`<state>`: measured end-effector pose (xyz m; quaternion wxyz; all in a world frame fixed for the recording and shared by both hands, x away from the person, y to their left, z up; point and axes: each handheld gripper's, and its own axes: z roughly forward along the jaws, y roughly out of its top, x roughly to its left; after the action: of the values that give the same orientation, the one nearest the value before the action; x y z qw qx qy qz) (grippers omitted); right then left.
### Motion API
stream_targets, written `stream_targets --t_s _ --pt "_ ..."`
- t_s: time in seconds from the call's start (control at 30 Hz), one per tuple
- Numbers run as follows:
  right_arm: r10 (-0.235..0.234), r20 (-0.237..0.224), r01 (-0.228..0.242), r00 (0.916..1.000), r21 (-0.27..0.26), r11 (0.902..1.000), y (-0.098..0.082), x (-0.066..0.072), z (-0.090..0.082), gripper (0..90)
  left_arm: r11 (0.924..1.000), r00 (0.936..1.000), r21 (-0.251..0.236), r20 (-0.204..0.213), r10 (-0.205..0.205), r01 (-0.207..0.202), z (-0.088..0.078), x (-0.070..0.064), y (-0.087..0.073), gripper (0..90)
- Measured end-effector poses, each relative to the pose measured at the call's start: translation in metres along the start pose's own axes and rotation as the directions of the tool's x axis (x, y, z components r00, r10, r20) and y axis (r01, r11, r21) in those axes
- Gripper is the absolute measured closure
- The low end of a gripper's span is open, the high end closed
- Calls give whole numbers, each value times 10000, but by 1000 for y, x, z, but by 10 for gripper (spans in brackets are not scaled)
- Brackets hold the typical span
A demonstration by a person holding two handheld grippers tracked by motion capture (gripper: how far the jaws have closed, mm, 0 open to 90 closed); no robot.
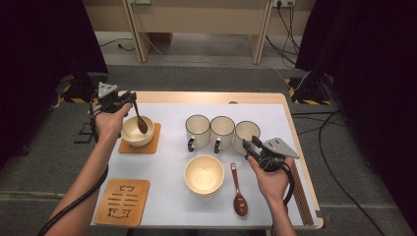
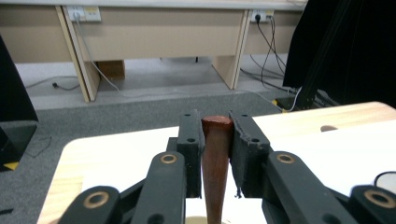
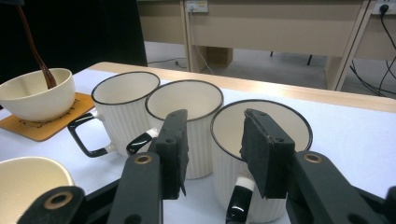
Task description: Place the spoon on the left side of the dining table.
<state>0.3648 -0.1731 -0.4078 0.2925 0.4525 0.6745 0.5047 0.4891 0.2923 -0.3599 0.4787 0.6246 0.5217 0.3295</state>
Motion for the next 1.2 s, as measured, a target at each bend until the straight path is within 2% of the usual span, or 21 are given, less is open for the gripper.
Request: stream_targets --t_s 0.2,0.4,0.53,0.8,0.93,1.2 --pt "34 26 -34 10000 -59 10000 0 -1 0 606 9991 9999 408 -118 -80 85 12 3 -4 742" --pt "76 37 -76 10000 7 10000 -1 -3 0 605 9985 9998 515 -151 -155 162 22 4 -2 740" --pt "76 36 -76 10000 49 10000 -2 -4 0 605 9981 9988 476 -301 -381 395 34 9 -2 739" --pt "114 40 -114 9999 145 9998 -6 -6 3 603 9900 9912 866 -810 -1045 1115 62 17 -8 737" --pt "116 37 -117 9999 231 9997 -6 -8 4 602 9857 9878 1087 -1019 -1176 1285 71 20 -12 738" --pt "202 68 -204 9998 269 9994 -8 -11 5 602 9787 9849 1528 -1260 -1186 1374 83 26 -22 735"
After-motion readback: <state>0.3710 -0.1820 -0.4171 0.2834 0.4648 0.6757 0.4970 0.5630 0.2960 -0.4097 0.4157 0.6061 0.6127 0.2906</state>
